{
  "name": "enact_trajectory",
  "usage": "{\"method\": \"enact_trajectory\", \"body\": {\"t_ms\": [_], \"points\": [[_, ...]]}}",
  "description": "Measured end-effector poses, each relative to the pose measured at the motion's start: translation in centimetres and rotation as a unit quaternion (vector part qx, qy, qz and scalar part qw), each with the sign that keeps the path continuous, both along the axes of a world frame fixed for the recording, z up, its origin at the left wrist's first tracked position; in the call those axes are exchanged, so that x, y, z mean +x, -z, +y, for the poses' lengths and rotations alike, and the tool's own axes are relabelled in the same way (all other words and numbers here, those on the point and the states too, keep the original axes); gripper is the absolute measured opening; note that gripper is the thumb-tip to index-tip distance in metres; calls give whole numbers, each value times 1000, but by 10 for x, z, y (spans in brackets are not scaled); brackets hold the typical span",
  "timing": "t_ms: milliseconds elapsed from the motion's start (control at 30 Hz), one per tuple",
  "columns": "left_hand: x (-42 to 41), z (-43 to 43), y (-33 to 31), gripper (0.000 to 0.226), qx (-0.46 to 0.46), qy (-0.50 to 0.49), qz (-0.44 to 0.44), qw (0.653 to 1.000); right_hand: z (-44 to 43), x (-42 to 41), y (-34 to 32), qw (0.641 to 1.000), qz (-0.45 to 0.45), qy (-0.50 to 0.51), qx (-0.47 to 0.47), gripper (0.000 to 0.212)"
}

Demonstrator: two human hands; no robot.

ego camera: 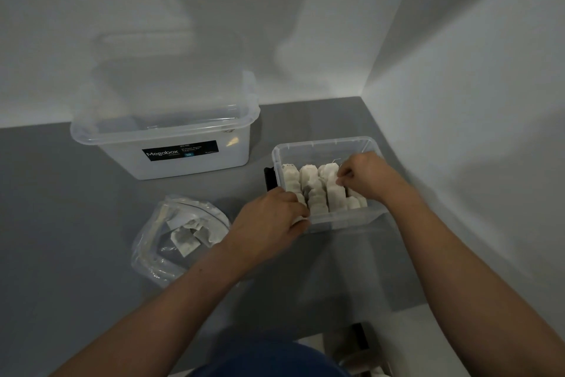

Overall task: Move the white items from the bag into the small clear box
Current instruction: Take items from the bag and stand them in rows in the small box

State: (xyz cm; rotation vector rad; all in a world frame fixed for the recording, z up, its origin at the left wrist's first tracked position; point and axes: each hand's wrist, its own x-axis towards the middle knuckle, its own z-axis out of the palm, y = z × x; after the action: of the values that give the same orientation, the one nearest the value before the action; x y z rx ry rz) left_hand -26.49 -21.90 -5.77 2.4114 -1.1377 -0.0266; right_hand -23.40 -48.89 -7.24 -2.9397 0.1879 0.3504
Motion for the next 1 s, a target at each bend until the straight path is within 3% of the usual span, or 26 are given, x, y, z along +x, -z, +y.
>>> {"method": "enact_trajectory", "body": {"t_ms": [133,300,467,600,700,800,900,1000], "points": [[1,25,3,24,-49,1,1,999,9,-30,-31,985,-124,76,95,13],[9,92,22,26,-97,-92,-27,991,70,-71,-54,941,-244,118,203,12],[17,166,46,23,-55,-206,-24,977,160,-87,-37,920,-267,76,277,14],[20,206,62,22,-32,-218,-69,973,236,-86,-6,925,-224,-11,308,13],[26,221,74,22,-19,-195,-80,977,278,-75,27,954,-143,-75,253,15],[33,227,85,15,52,-156,-37,986,302,-59,58,986,-31,-96,135,27],[40,229,91,46,152,-136,51,978,310,-51,68,997,-15,-47,60,31],[45,226,94,67,179,-123,86,972,307,-45,68,998,-47,-10,34,41]]}}
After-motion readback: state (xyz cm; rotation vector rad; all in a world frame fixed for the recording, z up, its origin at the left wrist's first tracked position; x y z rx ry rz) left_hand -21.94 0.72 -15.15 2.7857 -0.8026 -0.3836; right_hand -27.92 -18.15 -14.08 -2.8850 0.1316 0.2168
